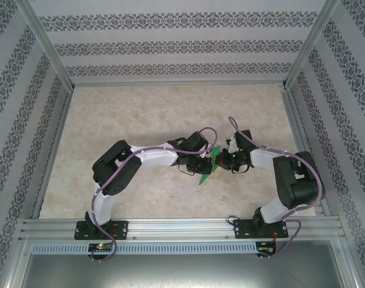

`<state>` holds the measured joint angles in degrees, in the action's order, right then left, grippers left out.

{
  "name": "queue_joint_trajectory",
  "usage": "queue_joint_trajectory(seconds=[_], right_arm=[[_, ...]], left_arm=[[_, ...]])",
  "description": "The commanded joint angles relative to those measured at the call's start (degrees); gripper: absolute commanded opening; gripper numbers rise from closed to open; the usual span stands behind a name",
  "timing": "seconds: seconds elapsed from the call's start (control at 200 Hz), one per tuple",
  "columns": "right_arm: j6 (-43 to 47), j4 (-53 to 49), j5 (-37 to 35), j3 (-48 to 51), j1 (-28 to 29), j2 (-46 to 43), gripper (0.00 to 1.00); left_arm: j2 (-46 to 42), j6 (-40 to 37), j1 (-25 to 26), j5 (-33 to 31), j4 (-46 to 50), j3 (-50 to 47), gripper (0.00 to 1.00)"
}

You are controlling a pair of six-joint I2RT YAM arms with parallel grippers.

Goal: Fold a paper plane with a square sheet of paper (pick it up from the middle)
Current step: Fold the wing for the fifth time at the center of the table.

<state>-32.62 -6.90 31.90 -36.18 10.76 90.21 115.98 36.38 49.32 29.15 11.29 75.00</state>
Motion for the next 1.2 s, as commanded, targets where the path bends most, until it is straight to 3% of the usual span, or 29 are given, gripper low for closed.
queue_joint_trajectory(seconds=[0.0,0.435,0.57,1.199], right_arm=[[0.8,-4.9,-5.9,0.9,0.5,1.5,0.06],[-0.2,-5.0,-6.4,1.4,0.6,1.0,0.07],[-0.3,-4.7,-6.5,1.5,0.6,1.0,0.07],[-1.2,-3.3,-5.7,2.5,0.6,0.4,0.07]], left_arm=[[-1.3,-2.1,0.9,-1.8,2.5,-0.6,0.09],[-4.7,-2.5,0.7,-8.7,2.5,-2.1,0.09],[-4.4,-2.1,1.0,-8.0,2.1,-3.2,0.13],[0.1,-3.3,2.3,-6.5,3.5,0.6,0.09]])
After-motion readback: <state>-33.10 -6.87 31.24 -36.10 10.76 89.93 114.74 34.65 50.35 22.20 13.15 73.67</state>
